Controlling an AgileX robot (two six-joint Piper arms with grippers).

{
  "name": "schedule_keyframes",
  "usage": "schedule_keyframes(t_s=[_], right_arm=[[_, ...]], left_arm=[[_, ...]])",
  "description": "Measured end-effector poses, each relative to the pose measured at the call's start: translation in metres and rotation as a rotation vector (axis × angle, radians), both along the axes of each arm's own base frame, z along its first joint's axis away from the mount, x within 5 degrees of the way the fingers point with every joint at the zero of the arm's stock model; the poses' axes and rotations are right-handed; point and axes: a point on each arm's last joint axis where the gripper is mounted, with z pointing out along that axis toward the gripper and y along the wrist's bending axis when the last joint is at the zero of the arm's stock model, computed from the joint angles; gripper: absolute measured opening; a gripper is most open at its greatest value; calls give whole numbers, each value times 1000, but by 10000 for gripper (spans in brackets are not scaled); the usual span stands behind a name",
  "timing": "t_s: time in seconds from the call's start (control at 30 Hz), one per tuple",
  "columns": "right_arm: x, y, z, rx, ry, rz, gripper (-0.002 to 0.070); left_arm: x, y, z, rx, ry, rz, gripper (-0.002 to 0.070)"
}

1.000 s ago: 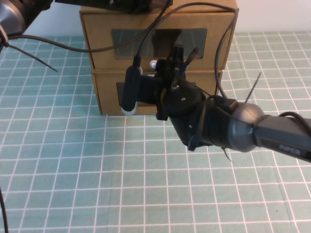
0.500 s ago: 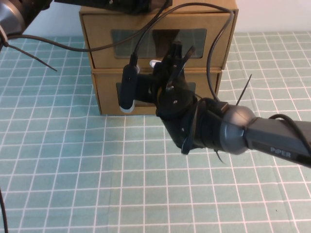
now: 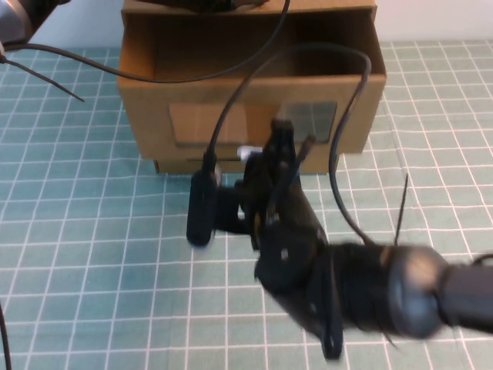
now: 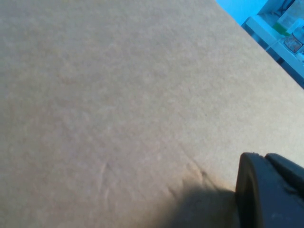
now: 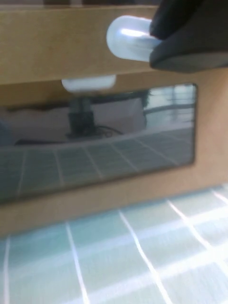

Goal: Open the shoe box
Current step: 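Pull the top drawer of the cardboard box fully open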

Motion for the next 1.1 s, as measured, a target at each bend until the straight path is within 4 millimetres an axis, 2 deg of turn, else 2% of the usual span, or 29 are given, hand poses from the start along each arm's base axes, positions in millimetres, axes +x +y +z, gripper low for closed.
schedule_keyframes(t_s=[0.1, 0.2, 0.43, 0.63, 0.73, 0.97, 1.1], right_arm=[[-23, 0, -2, 16, 16, 14, 11], [-34, -1, -3, 20, 23, 11, 11], [-36, -1, -5, 52, 34, -7, 11], [-38, -1, -2, 164, 74, -25, 39], [-42, -1, 3, 231, 130, -14, 105], [-50, -6, 21, 345, 203, -7, 345], [-56, -7, 37, 417, 240, 46, 421]], left_arm=[[0, 1, 0, -1, 1, 1, -5], [0, 1, 0, -1, 1, 1, -5], [0, 1, 0, -2, 2, 2, -5], [0, 1, 0, -8, 11, 6, -5], [1, 1, 0, -8, 12, 7, -5], [0, 1, 1, -30, 19, 6, -5], [0, 1, 3, -66, 33, -2, -5]])
